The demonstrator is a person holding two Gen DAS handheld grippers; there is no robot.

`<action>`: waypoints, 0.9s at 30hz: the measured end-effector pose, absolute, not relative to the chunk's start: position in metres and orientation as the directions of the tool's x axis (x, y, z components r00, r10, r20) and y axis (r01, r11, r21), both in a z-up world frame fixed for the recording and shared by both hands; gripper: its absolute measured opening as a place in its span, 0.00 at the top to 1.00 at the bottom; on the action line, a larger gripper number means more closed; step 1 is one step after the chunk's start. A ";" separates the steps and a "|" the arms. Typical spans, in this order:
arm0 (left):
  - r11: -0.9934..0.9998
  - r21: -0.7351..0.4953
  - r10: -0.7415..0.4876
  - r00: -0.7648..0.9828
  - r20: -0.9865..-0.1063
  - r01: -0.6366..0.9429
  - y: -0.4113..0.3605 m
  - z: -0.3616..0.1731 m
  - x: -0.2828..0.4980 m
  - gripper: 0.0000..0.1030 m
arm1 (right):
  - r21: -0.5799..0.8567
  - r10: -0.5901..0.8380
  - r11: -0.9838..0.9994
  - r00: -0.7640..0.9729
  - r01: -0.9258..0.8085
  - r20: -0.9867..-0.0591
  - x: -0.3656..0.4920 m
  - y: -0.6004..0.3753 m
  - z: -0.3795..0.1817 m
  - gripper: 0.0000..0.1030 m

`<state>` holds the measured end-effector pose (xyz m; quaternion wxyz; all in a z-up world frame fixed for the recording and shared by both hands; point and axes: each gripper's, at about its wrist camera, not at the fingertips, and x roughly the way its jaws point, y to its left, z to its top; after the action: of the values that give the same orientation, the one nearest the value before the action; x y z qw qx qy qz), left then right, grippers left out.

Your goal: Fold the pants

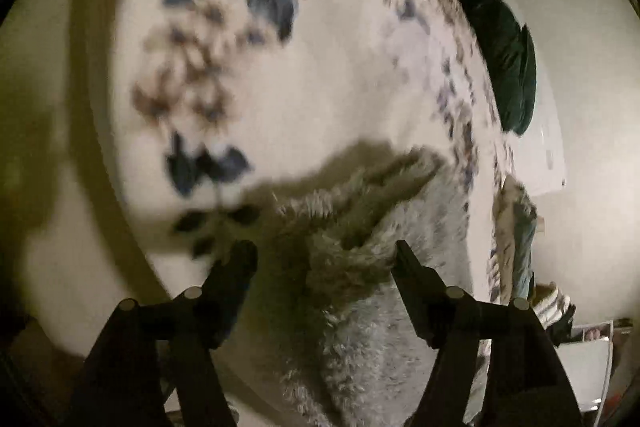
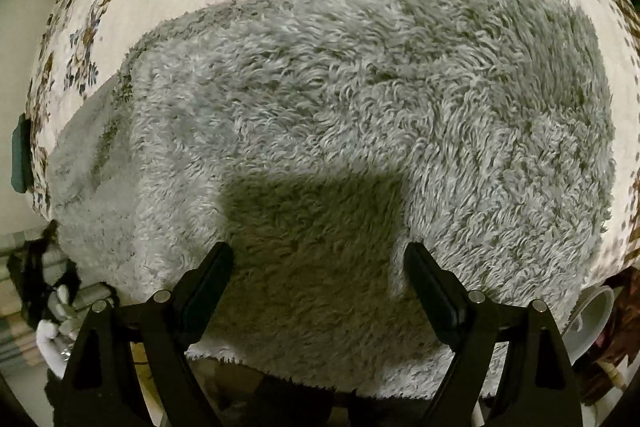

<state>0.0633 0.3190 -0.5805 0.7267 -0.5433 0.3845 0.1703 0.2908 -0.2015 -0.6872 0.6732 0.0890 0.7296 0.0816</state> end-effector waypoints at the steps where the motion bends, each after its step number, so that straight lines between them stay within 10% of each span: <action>1: 0.366 -0.651 -0.195 0.629 -0.752 -0.665 0.315 -0.588 0.074 0.35 | 0.239 0.240 0.971 -0.078 0.019 -0.968 0.289 -0.204 -0.686 0.13; 7: 0.431 -0.608 -0.140 0.616 -0.776 -0.667 0.307 -0.584 0.097 0.31 | 0.242 0.242 0.970 -0.073 0.009 -0.968 0.292 -0.204 -0.685 0.13; 8: 0.429 -0.623 -0.134 0.636 -0.760 -0.654 0.306 -0.582 0.098 0.40 | 0.244 0.244 0.970 -0.071 0.010 -0.967 0.292 -0.205 -0.685 0.13; 9: 0.440 -0.628 -0.123 0.650 -0.750 -0.641 0.304 -0.577 0.100 0.70 | 0.245 0.245 0.969 -0.071 0.012 -0.967 0.292 -0.205 -0.685 0.13; 12: 0.528 -0.605 -0.068 0.681 -0.729 -0.595 0.289 -0.547 0.105 0.77 | 0.252 0.253 0.968 -0.064 0.019 -0.965 0.294 -0.205 -0.686 0.13; 27: 0.814 -0.577 -0.323 0.774 -0.544 -0.066 0.025 -0.335 0.143 0.78 | 0.392 0.384 0.906 0.080 0.157 -0.920 0.273 -0.293 -0.648 0.13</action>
<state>0.1435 0.0247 -0.3345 0.8940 -0.2965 0.3281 -0.0721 0.2731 -0.2930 -0.6475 0.7067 0.2010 0.6735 0.0805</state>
